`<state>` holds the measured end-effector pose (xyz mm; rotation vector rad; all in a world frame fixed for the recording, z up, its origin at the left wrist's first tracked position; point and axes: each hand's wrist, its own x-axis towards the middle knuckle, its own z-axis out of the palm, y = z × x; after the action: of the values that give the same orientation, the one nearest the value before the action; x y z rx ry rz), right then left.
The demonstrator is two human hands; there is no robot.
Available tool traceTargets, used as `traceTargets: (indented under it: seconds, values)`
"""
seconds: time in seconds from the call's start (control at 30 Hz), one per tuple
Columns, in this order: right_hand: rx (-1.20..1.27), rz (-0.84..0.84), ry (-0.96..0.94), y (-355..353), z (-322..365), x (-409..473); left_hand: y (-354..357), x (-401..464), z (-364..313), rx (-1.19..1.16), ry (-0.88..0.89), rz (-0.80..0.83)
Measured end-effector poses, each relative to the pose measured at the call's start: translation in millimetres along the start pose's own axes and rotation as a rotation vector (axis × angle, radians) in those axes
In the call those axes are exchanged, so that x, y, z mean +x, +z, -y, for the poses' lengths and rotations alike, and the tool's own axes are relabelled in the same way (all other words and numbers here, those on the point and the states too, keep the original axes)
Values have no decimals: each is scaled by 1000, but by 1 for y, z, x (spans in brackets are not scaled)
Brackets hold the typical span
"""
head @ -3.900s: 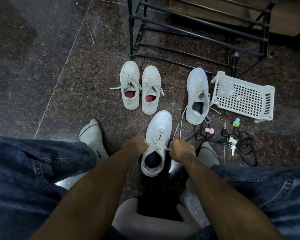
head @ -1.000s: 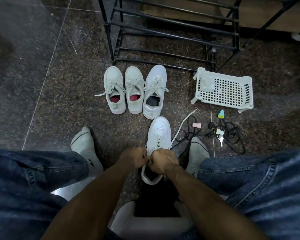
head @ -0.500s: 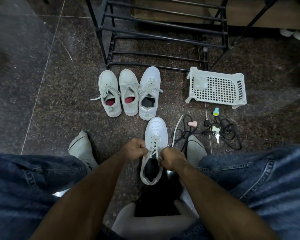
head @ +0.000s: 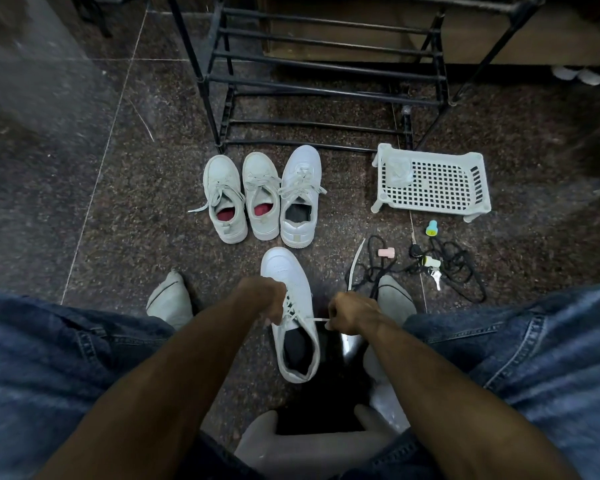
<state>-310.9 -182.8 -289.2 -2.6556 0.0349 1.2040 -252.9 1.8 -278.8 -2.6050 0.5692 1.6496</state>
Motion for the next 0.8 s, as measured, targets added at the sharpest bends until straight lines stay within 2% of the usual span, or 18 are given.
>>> traceTargets:
  seconds: [0.1,0.23,0.3,0.47,0.67,0.8]
  values:
    - [17,3,-19,-3,2,-1,-8,-9,2,-77,96,16]
    - [38,11,-47,0,11,0,2,-13,18,-426,161,-45]
    - [61,10,-49,3,17,3,9,-13,27,-525,147,-116]
    - [-31,-18,-37,19,39,10,18,-14,26,-436,135,-244]
    - [-3,-106,-31,30,56,10,18,-8,33,-471,74,-218]
    - [66,-181,-2,16,47,10,-1,-20,43,-447,103,-159]
